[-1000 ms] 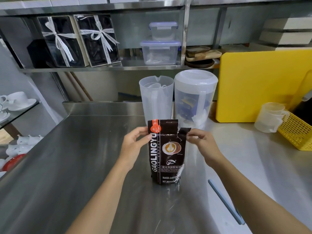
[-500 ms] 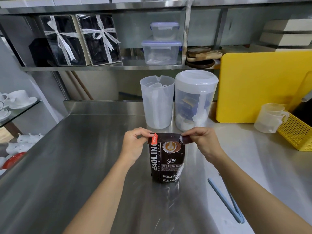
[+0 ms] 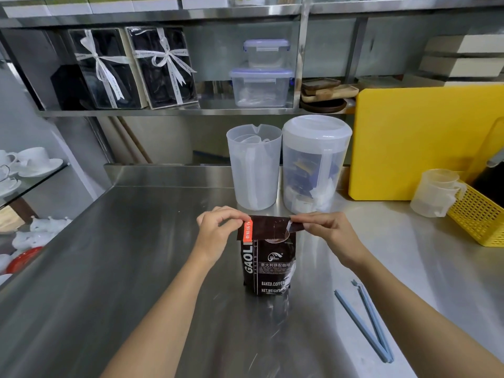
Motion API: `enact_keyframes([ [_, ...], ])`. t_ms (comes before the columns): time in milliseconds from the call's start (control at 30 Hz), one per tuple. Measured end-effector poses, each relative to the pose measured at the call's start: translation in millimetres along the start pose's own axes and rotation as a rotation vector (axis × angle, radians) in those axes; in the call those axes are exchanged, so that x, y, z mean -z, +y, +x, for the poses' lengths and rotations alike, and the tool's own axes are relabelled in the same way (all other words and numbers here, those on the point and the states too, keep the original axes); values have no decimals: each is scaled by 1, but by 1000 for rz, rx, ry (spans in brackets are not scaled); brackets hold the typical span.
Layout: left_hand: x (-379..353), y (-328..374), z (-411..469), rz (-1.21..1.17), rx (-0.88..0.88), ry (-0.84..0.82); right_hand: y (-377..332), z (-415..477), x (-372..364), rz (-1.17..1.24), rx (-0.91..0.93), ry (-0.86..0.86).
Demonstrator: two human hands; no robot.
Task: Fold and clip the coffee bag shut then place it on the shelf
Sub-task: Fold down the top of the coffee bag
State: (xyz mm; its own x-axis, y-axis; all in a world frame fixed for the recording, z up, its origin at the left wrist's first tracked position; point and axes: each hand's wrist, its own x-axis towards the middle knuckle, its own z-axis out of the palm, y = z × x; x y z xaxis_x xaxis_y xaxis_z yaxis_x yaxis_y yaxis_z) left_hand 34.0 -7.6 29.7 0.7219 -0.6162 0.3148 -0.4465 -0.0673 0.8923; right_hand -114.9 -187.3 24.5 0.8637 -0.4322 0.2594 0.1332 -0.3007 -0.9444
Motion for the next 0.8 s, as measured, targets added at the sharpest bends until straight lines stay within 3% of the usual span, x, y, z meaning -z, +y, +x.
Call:
enact_keyframes([
  [400, -7, -7, 6, 230, 5, -17, 0, 11, -12, -48, -65, 124],
  [567, -6, -7, 8, 408, -80, -62, -4, 15, -11, -193, -32, 49],
  [800, -10, 0, 10, 696, -222, -71, -12, 20, -13, -642, 228, 4],
])
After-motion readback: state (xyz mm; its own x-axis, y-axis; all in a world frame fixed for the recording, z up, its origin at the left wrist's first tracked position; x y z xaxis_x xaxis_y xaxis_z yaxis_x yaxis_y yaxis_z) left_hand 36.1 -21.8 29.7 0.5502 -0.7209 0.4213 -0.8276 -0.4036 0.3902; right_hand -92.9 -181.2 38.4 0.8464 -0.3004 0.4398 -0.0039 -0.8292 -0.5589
